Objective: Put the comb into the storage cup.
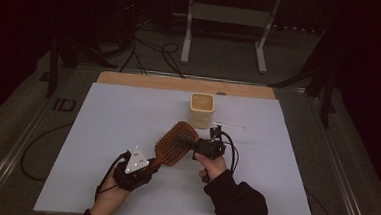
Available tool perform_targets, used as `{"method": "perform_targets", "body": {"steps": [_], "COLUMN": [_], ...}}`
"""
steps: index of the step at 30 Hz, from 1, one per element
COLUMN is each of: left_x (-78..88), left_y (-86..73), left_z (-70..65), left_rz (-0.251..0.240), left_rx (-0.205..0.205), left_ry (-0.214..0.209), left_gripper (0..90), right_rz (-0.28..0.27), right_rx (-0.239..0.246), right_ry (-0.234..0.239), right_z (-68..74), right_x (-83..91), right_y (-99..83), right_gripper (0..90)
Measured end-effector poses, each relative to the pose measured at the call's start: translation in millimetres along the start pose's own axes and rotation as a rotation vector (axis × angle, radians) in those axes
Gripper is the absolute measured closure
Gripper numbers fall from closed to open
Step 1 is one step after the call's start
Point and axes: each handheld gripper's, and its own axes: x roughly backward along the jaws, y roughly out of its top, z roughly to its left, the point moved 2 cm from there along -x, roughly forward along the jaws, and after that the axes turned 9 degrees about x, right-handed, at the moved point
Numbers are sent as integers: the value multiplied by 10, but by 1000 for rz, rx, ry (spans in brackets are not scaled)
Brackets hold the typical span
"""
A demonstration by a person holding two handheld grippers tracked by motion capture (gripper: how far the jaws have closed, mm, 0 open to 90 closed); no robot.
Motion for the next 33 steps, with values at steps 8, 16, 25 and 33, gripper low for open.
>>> {"method": "perform_targets", "body": {"steps": [8,16,25,33], "left_x": [-18,-59,-88,-98], "left_y": [-8,-24,-33,-33], "left_z": [8,27,18,8], "left_rz": [7,33,40,33], "left_rx": [10,22,12,12], "left_ry": [-9,-26,-19,-42], "left_gripper": [730,729,727,712], "right_rz": [25,42,37,32], "right_rx": [-25,-41,-22,22], "right_ry": [45,50,35,20], "right_z": [-18,-64,-46,28], "right_x": [-77,-82,-84,-71], "right_y": [-64,-72,-83,-49], "right_gripper": [409,465,500,521]}}
